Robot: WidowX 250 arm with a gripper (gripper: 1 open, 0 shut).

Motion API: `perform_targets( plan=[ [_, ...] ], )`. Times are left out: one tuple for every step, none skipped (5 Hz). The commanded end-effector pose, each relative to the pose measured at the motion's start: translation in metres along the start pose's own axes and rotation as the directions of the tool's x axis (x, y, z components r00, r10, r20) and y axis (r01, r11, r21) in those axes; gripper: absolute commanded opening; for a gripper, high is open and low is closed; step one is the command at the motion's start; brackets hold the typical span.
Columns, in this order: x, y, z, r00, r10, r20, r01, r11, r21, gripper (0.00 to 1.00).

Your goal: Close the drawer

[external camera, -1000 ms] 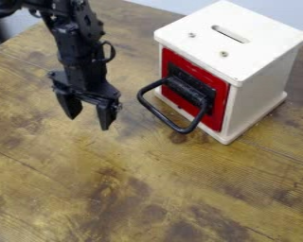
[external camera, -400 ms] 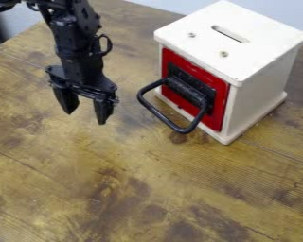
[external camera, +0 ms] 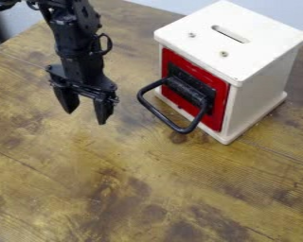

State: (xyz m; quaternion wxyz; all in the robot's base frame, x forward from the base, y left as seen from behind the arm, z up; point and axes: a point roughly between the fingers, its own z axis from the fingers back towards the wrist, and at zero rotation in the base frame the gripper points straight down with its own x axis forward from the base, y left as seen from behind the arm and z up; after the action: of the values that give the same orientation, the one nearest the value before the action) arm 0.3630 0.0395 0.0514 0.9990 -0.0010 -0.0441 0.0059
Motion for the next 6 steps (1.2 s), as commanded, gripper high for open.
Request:
perform_targets(
  plan=[
    [-0.001, -0.01, 0.023, 0.991, -0.095, 0.095, 0.096, 0.995, 0.0, 1.0],
    [0.0, -0.014, 0.026, 0.982, -0.147, 0.117, 0.147, 0.989, 0.004, 1.0],
    [0.012, -0.01, 0.024, 0.989, -0.102, 0.104, 0.101, 0.995, 0.007, 1.0],
    [0.022, -0.003, 0.014, 0.997, -0.029, 0.074, 0.029, 1.0, 0.01, 1.0],
    [0.023, -0.005, 0.017, 0.996, 0.033, 0.078, -0.034, 0.999, 0.017, 1.0],
    [0.024, -0.009, 0.025, 0.992, 0.081, 0.094, -0.083, 0.996, 0.015, 1.0]
  ],
)
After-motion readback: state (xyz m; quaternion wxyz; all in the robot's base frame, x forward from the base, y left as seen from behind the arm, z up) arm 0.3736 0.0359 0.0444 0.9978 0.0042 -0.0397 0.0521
